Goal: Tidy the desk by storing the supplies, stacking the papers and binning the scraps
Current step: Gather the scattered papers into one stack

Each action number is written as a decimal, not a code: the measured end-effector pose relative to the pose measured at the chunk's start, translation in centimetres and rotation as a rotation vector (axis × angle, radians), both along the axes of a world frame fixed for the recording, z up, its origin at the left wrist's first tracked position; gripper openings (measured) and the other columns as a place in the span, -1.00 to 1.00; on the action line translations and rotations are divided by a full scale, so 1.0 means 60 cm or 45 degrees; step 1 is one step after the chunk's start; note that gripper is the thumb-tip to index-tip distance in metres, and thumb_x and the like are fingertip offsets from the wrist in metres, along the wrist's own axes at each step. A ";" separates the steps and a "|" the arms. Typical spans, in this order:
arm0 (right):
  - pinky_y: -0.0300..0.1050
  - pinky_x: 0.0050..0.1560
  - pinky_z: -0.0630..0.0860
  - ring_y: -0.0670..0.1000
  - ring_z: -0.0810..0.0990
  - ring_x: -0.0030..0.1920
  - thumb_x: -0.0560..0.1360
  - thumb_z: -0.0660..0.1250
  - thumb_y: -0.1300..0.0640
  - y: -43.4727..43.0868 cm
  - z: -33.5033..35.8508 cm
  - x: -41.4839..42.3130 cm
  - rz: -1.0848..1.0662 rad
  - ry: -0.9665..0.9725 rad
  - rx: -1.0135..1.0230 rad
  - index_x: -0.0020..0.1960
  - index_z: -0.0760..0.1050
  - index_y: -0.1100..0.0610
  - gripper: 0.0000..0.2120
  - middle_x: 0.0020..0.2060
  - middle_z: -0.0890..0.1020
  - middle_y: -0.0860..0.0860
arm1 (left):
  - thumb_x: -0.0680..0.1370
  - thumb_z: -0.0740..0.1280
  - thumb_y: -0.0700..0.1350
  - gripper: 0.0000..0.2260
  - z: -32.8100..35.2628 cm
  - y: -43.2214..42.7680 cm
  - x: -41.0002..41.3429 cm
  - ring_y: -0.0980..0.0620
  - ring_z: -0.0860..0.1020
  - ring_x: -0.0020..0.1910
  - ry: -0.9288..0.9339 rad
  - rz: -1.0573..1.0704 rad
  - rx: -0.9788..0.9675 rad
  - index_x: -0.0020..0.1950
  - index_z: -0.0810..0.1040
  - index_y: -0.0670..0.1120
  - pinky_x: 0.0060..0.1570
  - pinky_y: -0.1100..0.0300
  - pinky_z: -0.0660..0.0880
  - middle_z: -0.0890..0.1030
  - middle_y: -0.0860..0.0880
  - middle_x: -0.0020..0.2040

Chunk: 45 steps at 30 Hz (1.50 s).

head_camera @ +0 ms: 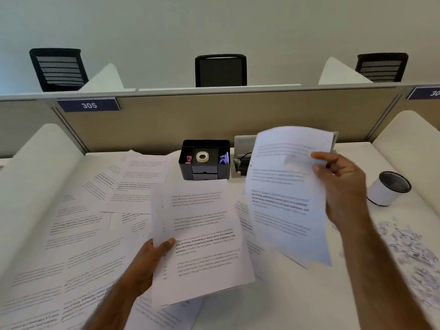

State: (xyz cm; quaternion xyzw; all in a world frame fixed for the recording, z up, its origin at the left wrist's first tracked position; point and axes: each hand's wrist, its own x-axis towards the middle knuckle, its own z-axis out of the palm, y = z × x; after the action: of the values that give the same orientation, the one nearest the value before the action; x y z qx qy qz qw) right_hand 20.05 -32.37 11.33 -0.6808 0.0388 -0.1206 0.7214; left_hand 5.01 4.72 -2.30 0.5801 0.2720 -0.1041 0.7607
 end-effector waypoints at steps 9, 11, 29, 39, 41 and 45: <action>-0.09 -0.16 0.63 0.06 0.70 -0.05 0.55 0.31 0.38 0.067 -0.097 -0.008 0.252 0.487 -0.018 0.33 0.49 -0.01 -0.56 0.01 0.69 0.07 | 0.67 0.29 -0.07 -0.73 0.022 -0.048 0.019 -0.28 0.72 0.03 -0.001 -0.061 -0.012 0.34 0.52 -0.11 -0.15 -0.12 0.70 0.73 -0.24 0.10; -0.07 -0.17 0.66 0.08 0.70 -0.02 0.56 0.32 0.34 0.079 -0.110 -0.024 0.244 0.571 -0.004 0.35 0.46 -0.04 -0.55 0.06 0.66 0.07 | 0.66 0.29 -0.05 -0.70 0.024 -0.050 0.021 -0.29 0.72 0.04 0.008 -0.072 -0.018 0.35 0.51 -0.14 -0.13 -0.13 0.70 0.72 -0.25 0.10; 0.12 0.11 0.63 0.06 0.68 0.04 0.51 0.40 0.16 0.119 -0.173 -0.034 0.164 0.670 -0.012 0.28 0.54 0.08 -0.67 0.10 0.68 0.02 | 0.68 0.27 -0.06 -0.71 0.042 -0.042 0.011 -0.35 0.70 0.05 -0.017 -0.079 -0.059 0.33 0.55 -0.17 -0.14 -0.17 0.68 0.70 -0.30 0.14; 0.19 0.11 0.63 0.15 0.71 0.03 0.50 0.40 0.33 0.153 -0.220 -0.055 0.364 0.774 0.239 0.15 0.61 0.16 -0.75 0.03 0.73 0.07 | 0.61 0.27 0.23 -0.61 0.050 -0.059 0.020 -0.29 0.73 -0.12 0.029 -0.068 -0.097 0.22 0.61 -0.03 -0.16 -0.14 0.69 0.73 -0.27 0.00; 0.16 0.11 0.63 0.12 0.71 0.02 0.51 0.37 0.34 0.161 -0.225 -0.062 0.365 0.753 0.133 0.13 0.62 0.13 -0.76 0.03 0.73 0.05 | 0.67 0.20 0.16 -0.73 0.046 -0.057 0.022 -0.36 0.71 0.02 0.088 -0.066 -0.089 0.28 0.52 0.10 0.00 -0.33 0.64 0.73 -0.25 0.08; -0.08 -0.09 0.66 0.02 0.71 -0.06 0.56 0.35 0.23 0.162 -0.224 -0.059 0.449 0.710 -0.028 0.04 0.62 0.10 -0.89 -0.05 0.73 -0.03 | 0.67 0.30 -0.18 -0.69 0.034 -0.061 0.019 -0.30 0.71 0.08 0.126 -0.237 0.078 0.42 0.48 -0.12 0.13 -0.37 0.59 0.72 -0.22 0.15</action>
State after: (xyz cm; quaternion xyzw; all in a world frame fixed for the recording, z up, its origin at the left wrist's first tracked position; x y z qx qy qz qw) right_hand 16.53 -22.67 -2.11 -0.6917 0.1152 0.1968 0.6852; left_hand 6.14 1.05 -0.25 0.6201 0.2571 -0.1945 0.7152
